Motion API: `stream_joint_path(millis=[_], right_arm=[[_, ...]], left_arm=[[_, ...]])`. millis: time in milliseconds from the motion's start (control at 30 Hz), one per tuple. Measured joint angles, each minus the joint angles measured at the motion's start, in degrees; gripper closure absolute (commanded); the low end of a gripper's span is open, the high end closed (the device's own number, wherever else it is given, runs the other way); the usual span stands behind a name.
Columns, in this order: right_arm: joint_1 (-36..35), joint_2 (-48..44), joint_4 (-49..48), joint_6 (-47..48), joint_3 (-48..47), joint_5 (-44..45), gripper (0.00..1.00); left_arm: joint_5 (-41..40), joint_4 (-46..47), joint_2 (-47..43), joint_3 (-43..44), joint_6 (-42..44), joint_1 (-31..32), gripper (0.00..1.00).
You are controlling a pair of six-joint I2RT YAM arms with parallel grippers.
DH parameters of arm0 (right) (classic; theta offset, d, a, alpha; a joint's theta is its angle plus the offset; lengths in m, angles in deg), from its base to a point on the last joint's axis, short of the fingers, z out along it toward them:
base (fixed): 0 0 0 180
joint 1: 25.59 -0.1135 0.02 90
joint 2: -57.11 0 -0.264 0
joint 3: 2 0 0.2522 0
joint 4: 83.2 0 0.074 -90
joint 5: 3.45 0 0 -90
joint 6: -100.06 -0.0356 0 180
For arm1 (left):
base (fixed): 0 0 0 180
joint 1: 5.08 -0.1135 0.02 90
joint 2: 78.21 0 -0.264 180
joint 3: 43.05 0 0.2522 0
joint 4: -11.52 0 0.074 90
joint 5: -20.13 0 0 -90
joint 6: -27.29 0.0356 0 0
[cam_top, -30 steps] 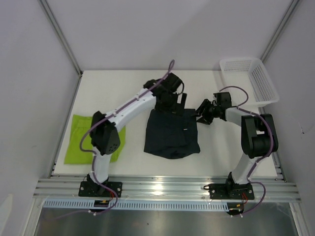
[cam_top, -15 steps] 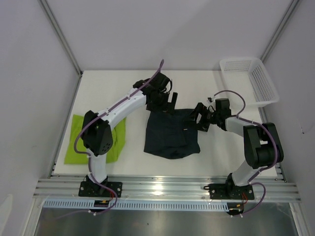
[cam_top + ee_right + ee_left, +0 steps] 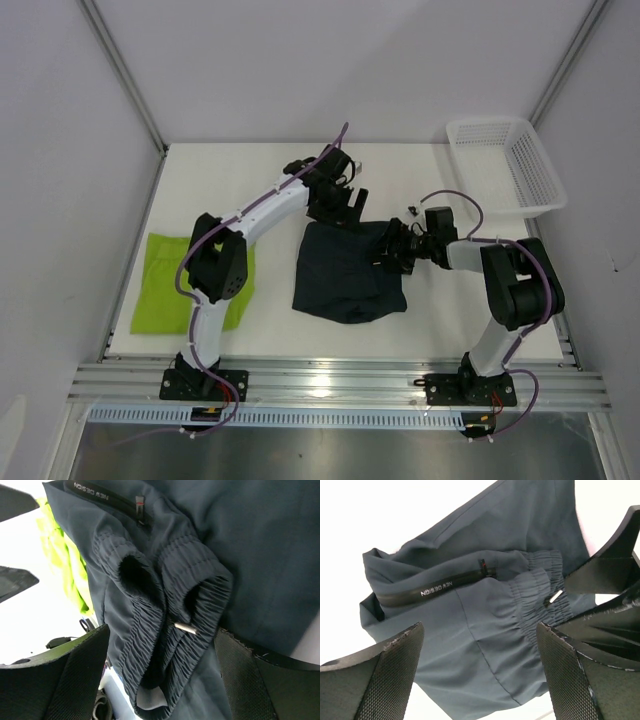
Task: Fold and stack the shorts
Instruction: Fold the shorts
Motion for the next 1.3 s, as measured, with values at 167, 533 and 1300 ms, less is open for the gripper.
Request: stream_joint_path(millis=[167,533,1300], right_arm=[[-1.31,0.33,-1.70,-0.44,0.11,-0.28,0.23],[-5.53,2.12,-2.71,-1.53,-0.28,1.86,0.44],[-13.57,-7.67,1.31,1.42,-3.08,6.51,1.00]], left_arm=[[1.68,0.39,2.10,0.79,1.05,-0.70,0.09],[6.45,2.73,6.88,-1.81,-0.31,-0.85,0.42],[15.96,1.29,9.64,10.73,-1.99,-8.15,0.52]])
